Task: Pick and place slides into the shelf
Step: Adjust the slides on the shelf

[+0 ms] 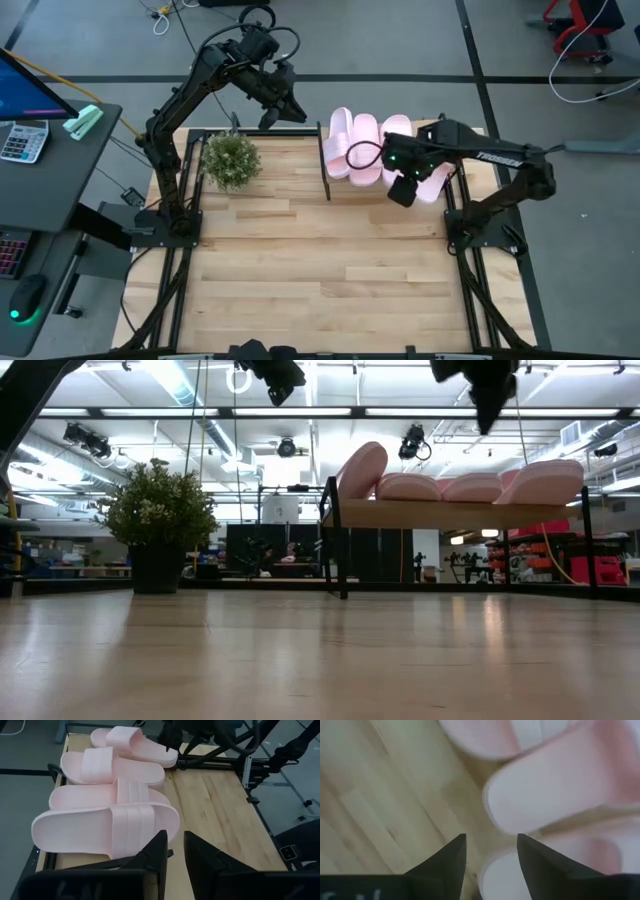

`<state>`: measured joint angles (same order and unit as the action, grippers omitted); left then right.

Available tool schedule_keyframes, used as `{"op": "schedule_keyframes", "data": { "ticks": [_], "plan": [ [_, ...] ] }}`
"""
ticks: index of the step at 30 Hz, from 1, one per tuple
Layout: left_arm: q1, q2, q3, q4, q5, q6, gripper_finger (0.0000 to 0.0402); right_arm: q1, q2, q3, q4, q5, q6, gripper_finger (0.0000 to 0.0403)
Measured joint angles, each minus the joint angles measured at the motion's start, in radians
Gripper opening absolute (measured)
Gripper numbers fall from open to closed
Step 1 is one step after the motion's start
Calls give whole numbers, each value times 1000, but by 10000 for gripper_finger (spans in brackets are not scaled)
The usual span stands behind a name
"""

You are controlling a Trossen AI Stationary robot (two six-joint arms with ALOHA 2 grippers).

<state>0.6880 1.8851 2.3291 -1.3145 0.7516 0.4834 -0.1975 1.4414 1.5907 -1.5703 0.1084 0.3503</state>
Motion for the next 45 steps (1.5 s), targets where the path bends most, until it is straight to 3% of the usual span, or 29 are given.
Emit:
{"op": "schedule_keyframes", "data": {
  "ticks": [5,16,18,21,23,28,32,38,45],
  "plan": [
    [0,0,0,-1,0,-13,64,-4,70,160,-3,-8,-15,166],
    [0,0,0,-1,0,-20,62,7,307,769,22,-10,-151,123],
    [0,0,0,-1,-4,-25,64,13,281,722,32,19,-212,115],
    [0,0,0,-10,-29,-26,66,62,288,679,-3,340,-353,95],
    [0,0,0,-18,-39,-26,64,86,289,660,-1,481,-418,75],
    [0,0,0,-34,-45,-26,56,67,316,642,-5,464,-408,23],
    [0,0,0,-45,-47,-25,53,-1,293,565,-3,458,-406,15],
    [0,0,0,-45,-52,-25,58,-161,216,376,-3,459,-355,69],
    [0,0,0,-44,-52,-21,58,-258,99,231,-2,384,-295,177]
  ]
}}
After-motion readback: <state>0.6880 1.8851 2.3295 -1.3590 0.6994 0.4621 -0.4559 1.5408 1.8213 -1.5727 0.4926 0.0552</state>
